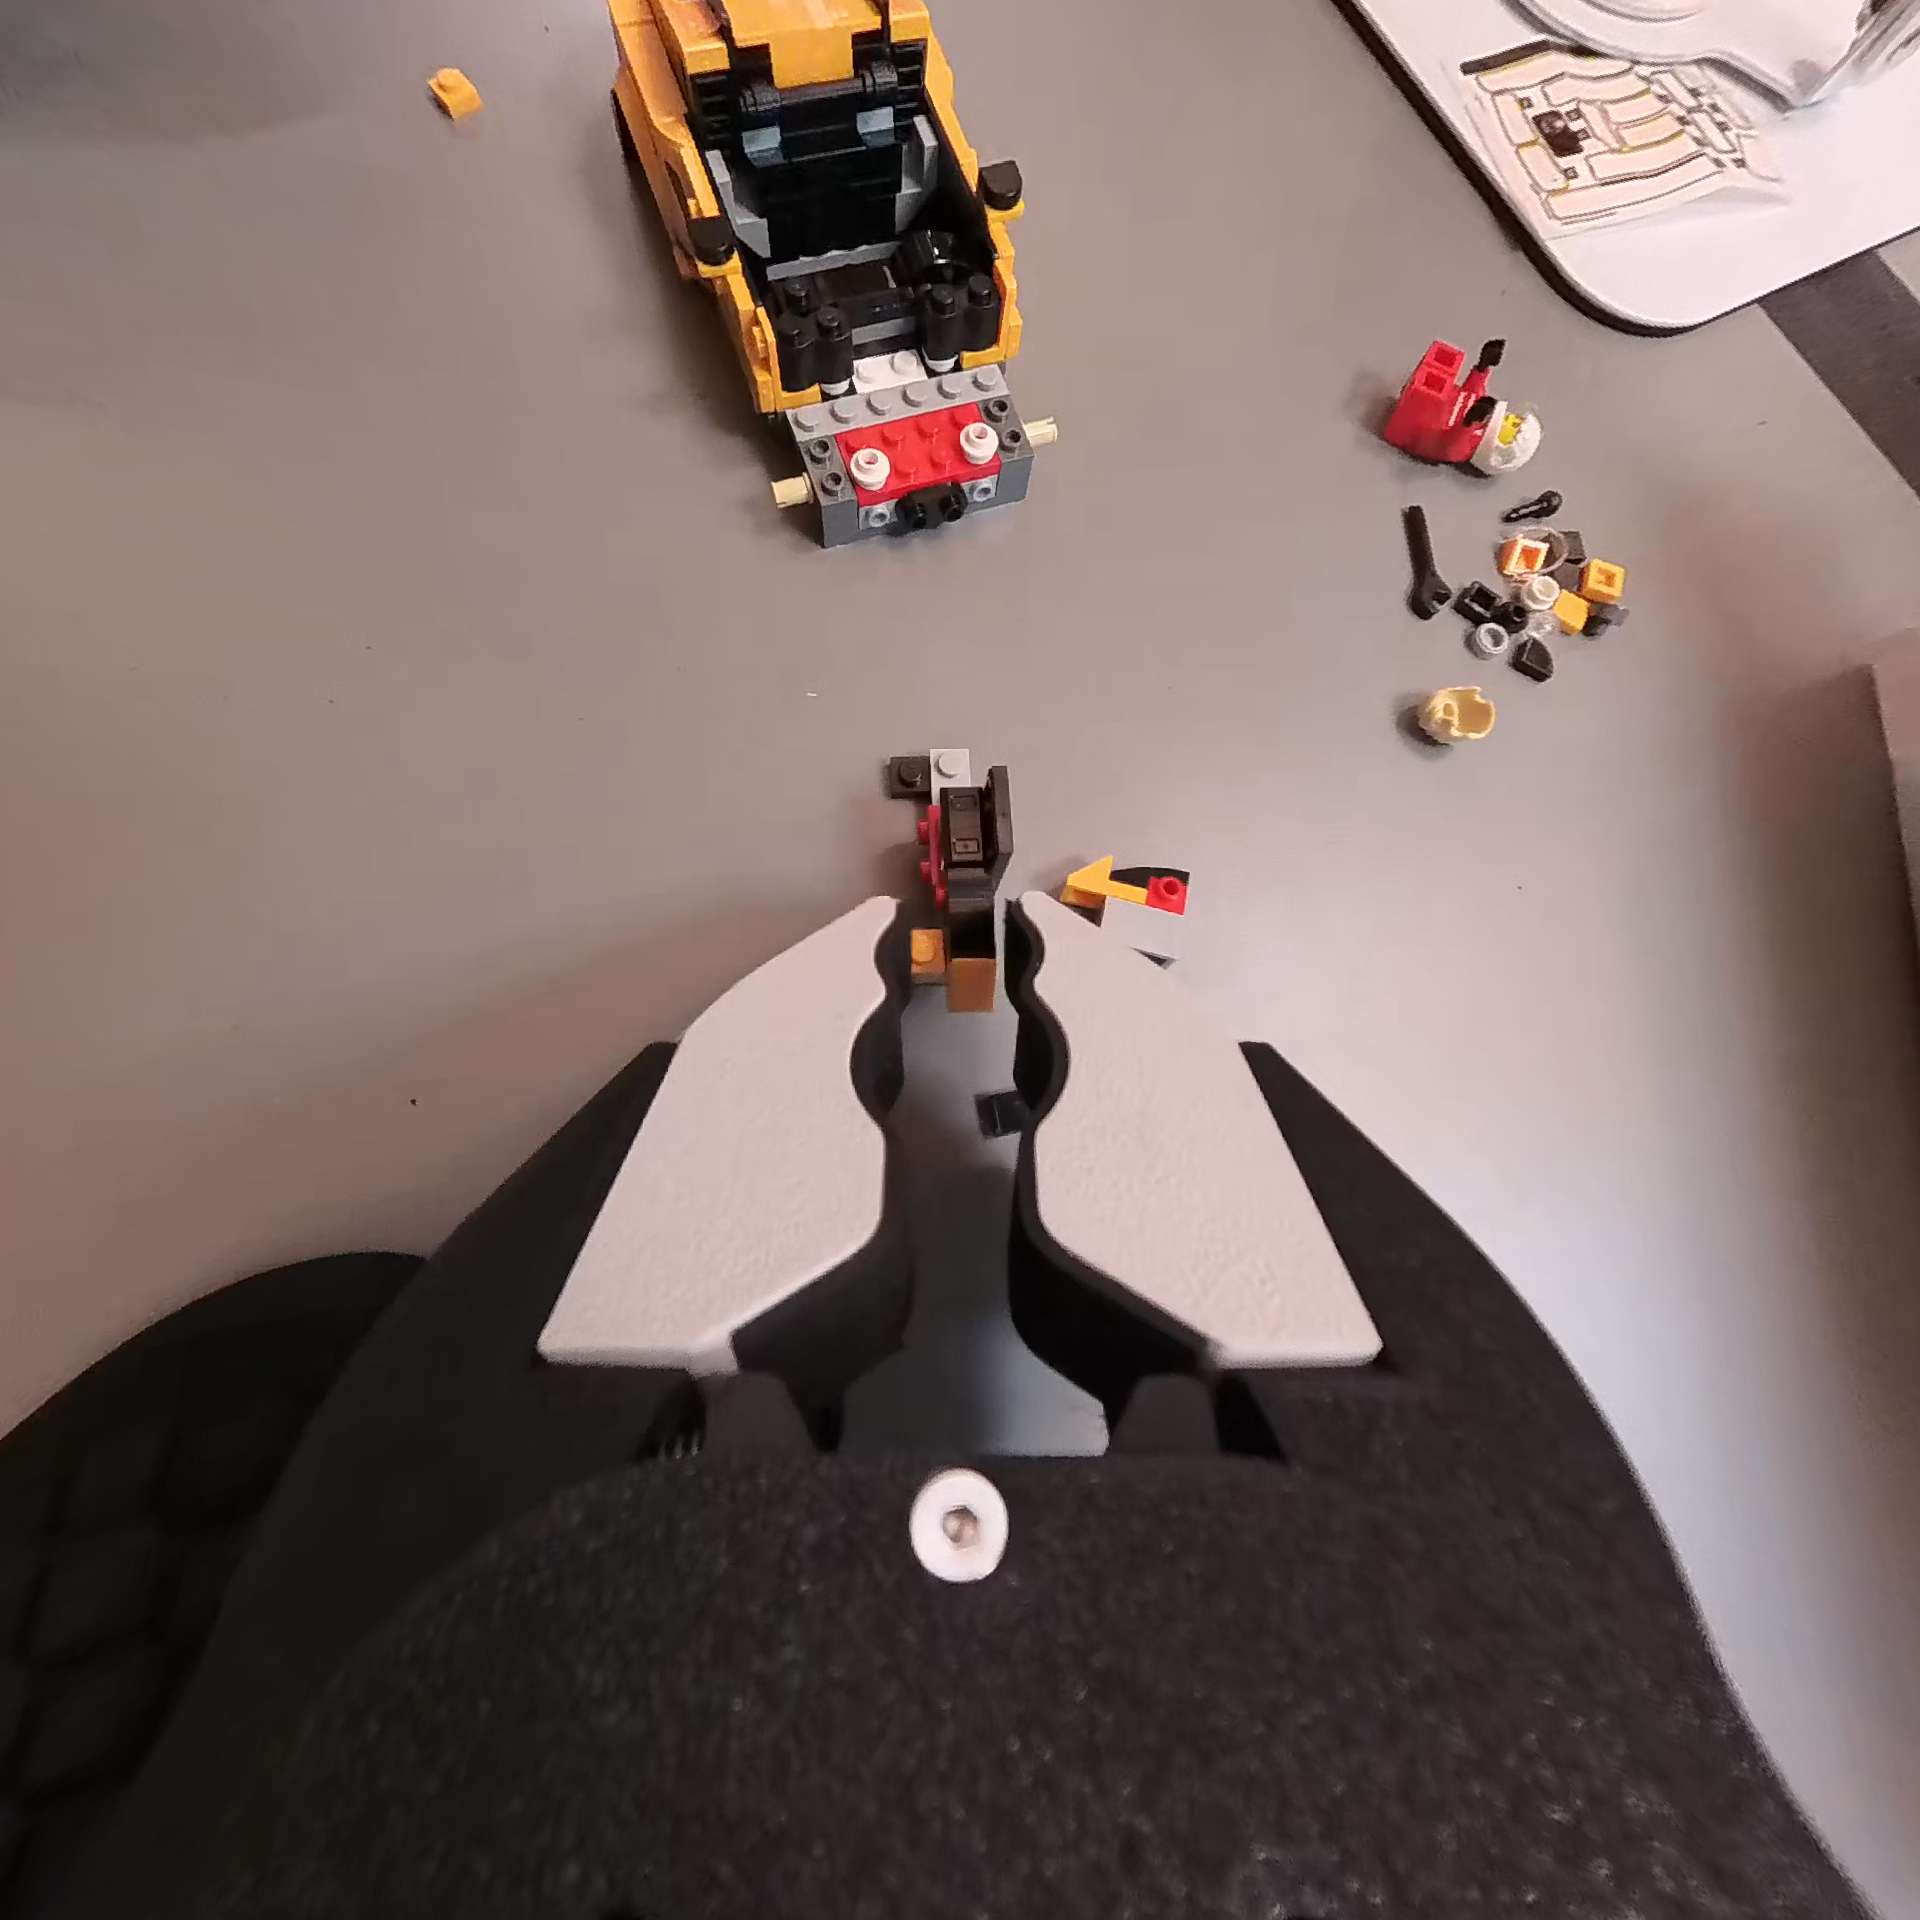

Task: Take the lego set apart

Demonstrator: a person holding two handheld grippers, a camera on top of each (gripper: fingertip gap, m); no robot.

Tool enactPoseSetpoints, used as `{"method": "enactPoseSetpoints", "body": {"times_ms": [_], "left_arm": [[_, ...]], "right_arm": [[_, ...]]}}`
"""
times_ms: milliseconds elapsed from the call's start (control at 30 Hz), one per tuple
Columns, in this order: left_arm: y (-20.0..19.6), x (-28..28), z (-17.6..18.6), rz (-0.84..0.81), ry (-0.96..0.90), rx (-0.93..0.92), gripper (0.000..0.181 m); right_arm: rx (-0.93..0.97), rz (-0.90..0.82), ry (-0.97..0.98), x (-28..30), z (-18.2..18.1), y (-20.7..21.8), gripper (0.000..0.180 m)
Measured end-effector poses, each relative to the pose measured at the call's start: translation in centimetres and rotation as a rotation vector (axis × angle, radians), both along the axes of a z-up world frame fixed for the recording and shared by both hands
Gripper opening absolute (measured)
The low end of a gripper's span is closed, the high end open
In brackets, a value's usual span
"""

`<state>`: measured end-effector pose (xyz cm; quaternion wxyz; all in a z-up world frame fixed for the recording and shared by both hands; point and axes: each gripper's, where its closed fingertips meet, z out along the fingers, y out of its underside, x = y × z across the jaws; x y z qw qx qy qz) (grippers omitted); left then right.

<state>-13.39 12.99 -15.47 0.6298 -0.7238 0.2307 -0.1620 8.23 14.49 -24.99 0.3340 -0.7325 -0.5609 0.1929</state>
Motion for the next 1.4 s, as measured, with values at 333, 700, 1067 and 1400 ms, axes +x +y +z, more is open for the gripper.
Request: {"method": "enactPoseSetpoints", "body": {"times_ms": [333,700,1067,1400], "left_arm": [[-0.1,0.1,0.1,-0.008,-0.009,0.001,0.0],[-0.1,0.2,-0.1,-0.018,-0.009,-0.007,0.0],[-0.3,0.6,-0.4,-0.044,0.001,-0.023,0.0],[-0.5,0.9,-0.6,-0.056,0.014,-0.028,0.0]], "right_arm": [[-0.048,0.009,-0.007,0.5,-0.4,-0.3,0.018],[-0.022,0.076,0.038,-0.5,0.6,-1.3,0.017],[-0.045,0.113,0.034,-1.0,0.2,-2.1,0.016],[-0.041,0.11,0.021,-1.0,-0.2,-2.1,0.02]]}}
